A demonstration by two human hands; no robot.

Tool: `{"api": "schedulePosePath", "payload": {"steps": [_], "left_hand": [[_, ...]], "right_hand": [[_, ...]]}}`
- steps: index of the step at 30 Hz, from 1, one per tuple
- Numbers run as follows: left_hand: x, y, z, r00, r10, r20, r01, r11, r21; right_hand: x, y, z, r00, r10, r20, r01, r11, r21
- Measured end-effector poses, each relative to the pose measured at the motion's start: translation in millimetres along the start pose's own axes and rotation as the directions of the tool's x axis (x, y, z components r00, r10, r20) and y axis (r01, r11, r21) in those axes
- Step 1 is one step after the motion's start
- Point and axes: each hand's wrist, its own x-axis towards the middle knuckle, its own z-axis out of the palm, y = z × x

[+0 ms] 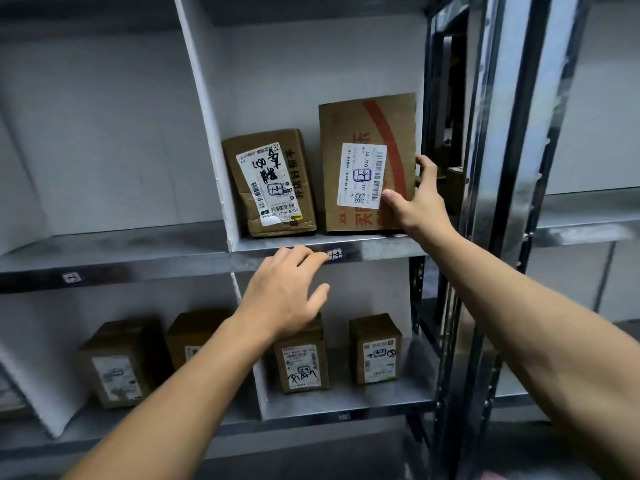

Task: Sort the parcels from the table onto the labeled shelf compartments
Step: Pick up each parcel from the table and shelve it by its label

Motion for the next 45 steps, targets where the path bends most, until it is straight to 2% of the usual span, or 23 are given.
{"api": "schedulePosePath", "payload": {"steps": [12,17,19,21,23,27,29,32,36,40,45], "left_hand": [[2,13,10,0.999,-0.034,0.017,0.036,0.993,-0.115],[1,21,16,1.000,-0.013,0.012,0.015,0.989,-0.144],[0,25,20,1.000,-0.001,0.008,0.002,0.989,-0.149],[-3,28,28,1.000,0.010,0.016,-0.007,0.987,-0.163],[-10,33,39,0.999,0.020,0.038,-0.013,0.982,-0.188],[-37,48,73,0.990,0.053,0.128,-0.021,0.972,-0.235],[-53,57,89,0.982,0.078,0.169,-0.038,0.972,-0.230],[-71,76,107,0.971,0.135,0.196,-0.090,0.971,-0.223],[-85,111,128,0.946,0.220,0.237,-0.156,0.952,-0.264],[-97,160,152,0.885,0.363,0.291,-0.256,0.903,-0.346],[-107,241,170,0.786,0.533,0.312,-0.374,0.813,-0.447]], "right_hand": [[4,13,-2,0.995,0.081,-0.055,-0.085,0.994,-0.066],[-15,3,-7,0.986,0.095,-0.134,-0.109,0.989,-0.098],[-35,2,-8,0.984,0.042,-0.174,-0.064,0.990,-0.127],[-60,10,-8,0.972,-0.076,-0.224,0.028,0.977,-0.210],[-89,23,-8,0.964,-0.164,-0.207,0.092,0.944,-0.318],[-159,60,-11,0.980,-0.198,-0.036,0.150,0.838,-0.525],[-193,82,-16,0.991,-0.122,0.051,0.125,0.741,-0.660],[-241,108,-32,0.990,0.075,0.120,0.056,0.575,-0.816],[-304,128,-64,0.967,0.238,0.092,-0.016,0.416,-0.909],[-362,134,-102,0.928,0.372,0.012,-0.108,0.300,-0.948],[-426,130,-164,0.830,0.539,-0.141,-0.260,0.152,-0.954]]}}
